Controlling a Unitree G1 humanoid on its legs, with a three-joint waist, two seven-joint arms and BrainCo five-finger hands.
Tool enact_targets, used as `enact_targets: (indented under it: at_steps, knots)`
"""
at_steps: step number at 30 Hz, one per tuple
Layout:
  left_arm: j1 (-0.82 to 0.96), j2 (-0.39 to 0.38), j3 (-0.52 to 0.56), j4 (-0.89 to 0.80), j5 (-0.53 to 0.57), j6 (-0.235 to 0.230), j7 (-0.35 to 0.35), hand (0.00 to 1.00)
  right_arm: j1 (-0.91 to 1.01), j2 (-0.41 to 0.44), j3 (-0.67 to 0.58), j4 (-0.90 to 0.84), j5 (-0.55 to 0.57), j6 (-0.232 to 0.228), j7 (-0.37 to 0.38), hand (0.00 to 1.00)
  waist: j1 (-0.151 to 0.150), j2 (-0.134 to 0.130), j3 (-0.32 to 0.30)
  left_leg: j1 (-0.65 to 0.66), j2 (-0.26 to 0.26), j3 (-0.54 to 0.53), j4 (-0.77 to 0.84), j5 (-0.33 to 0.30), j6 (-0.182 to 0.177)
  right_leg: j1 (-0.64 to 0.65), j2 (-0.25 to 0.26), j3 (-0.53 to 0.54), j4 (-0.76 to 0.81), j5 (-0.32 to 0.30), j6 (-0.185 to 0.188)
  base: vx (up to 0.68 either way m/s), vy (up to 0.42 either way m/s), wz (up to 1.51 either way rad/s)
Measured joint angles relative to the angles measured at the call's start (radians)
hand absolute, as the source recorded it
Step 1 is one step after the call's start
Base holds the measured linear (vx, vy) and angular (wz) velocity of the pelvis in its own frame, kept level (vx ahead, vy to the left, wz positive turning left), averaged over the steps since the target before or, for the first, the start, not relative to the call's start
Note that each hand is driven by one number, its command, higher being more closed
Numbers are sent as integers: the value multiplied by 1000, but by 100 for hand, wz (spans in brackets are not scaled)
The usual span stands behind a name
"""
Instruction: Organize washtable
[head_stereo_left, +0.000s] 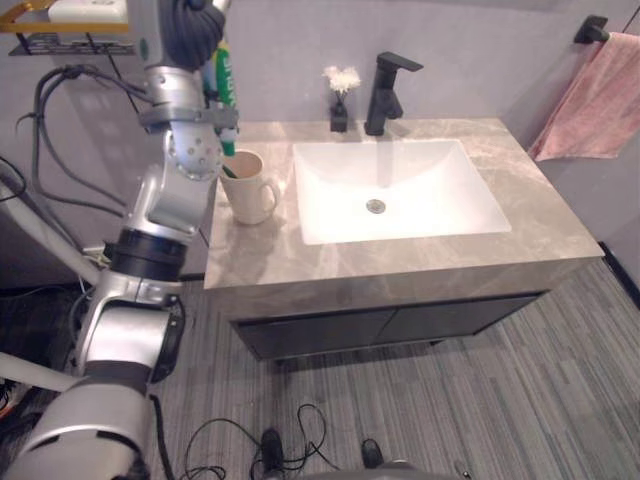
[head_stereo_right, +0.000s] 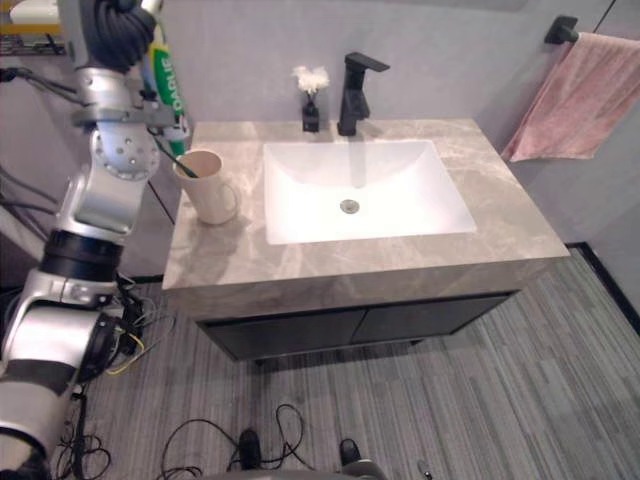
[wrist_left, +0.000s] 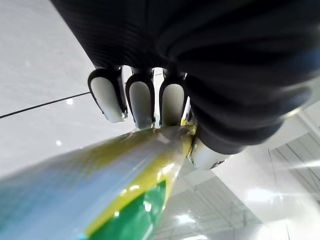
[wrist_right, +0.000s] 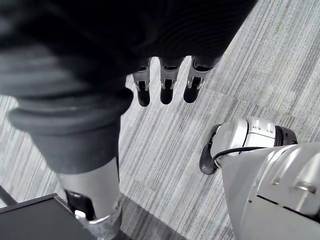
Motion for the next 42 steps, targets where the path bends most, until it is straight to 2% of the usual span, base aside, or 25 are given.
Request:
enact_targets:
  at_steps: [5,11,15,18,29,35,42]
  knots:
    - [-40,60,8,38,0,12,21,100,-3,-1,6,0,-2,0,0,0,-2,-22,7,-15,-6,4,0,1,-1,-13,-7,4,-10,8,5,6,5,-1]
    - [-40,69,42,59,0,22,24,100,-8,-1,41,0,-11,0,3,0,-4,-31,10,-16,-9,11,0,1,-1,-14,-11,13,-20,11,6,22,13,-3]
    - [-40,75,42,64,13,22,24,100,-10,-1,41,0,-10,0,3,0,-21,-35,13,-17,-7,11,0,1,-1,-14,-10,13,-21,11,6,0,0,0]
    - [-40,82,42,64,41,23,25,100,-10,-1,41,5,-10,0,3,0,-29,-37,15,-17,-7,14,0,1,-1,-16,-10,17,-21,11,6,-1,9,-2]
    - [-30,81,39,37,77,28,25,100,-10,-1,44,8,-10,0,3,0,-31,-38,18,-16,-7,15,0,1,-1,-15,-10,16,-24,12,5,0,0,0]
    - [-26,80,33,30,104,28,24,100,-12,-1,48,8,-10,0,3,0,-51,-37,18,-15,-7,14,0,1,-1,-13,-10,16,-24,13,4,0,0,0]
    - [-9,58,17,26,118,28,19,100,-12,-2,48,9,-10,0,2,0,-52,-34,21,-12,-6,15,0,1,-1,-11,-8,17,-24,15,2,0,0,0]
